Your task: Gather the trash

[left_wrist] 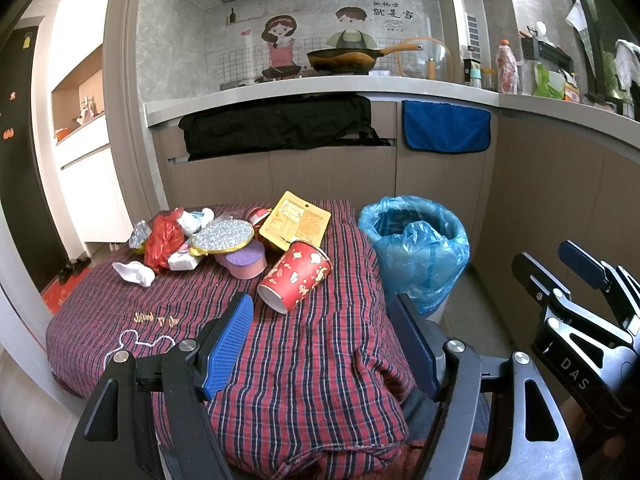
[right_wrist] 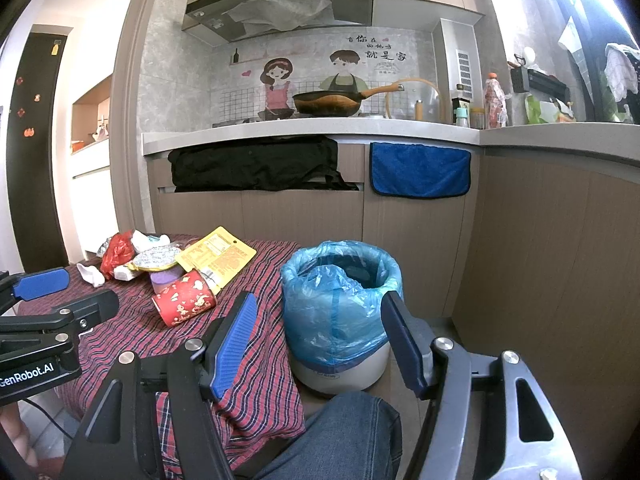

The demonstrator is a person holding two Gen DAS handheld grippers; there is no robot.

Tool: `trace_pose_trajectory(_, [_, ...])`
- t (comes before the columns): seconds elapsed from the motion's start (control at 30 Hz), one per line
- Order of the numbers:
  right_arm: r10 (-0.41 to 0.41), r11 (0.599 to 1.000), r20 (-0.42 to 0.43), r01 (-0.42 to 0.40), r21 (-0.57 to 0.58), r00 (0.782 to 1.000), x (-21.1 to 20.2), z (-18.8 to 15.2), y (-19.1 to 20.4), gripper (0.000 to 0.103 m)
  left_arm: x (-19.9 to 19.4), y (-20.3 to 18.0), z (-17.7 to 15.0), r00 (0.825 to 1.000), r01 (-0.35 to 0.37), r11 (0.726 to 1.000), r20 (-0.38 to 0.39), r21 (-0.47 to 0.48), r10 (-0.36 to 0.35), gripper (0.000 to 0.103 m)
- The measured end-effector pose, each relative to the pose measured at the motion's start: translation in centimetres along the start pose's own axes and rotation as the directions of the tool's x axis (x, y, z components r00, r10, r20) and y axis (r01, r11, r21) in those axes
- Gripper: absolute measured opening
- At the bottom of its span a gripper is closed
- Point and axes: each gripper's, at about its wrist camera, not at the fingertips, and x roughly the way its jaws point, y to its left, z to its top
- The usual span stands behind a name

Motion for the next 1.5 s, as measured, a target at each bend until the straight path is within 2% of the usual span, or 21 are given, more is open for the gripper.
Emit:
trace_pose_trajectory(0.87, [0.000,1.000,-0.001,0.000,-0.001,1.000,0.1,-0.1,0.0,0.061,0.0,0.1,-0.1,1.000,0.001,1.000,-0.002,-0.003,-0.001,0.072])
trace_pose_trajectory(1.03, [0.007,1.000,-0.005,-0.007,0.001,1.000,0.2,0.0,0.0,0.061,0.1,0.4,-0.1,1.000,0.023,1.000,0.000,-0.009,-0.023,0.071])
trace_pose_trajectory(1.3, [0.030,0.999,-0.020,-0.030,-0.011,0.999,2.5,0.6,0.0,0.061,1.9,2.0,1.0,1.000,0.005,1.000,0.013,-0.015,-0.005,0.067])
trace_pose_trajectory(1.5, [0.065,0.997,-0.023,-0.066,-0.038,0.998,5.2,2.6,1.4,0.062,3.9,5.0,2.3,0.999,-0.030,0.997,0.019,-0.067,0.031,0.066])
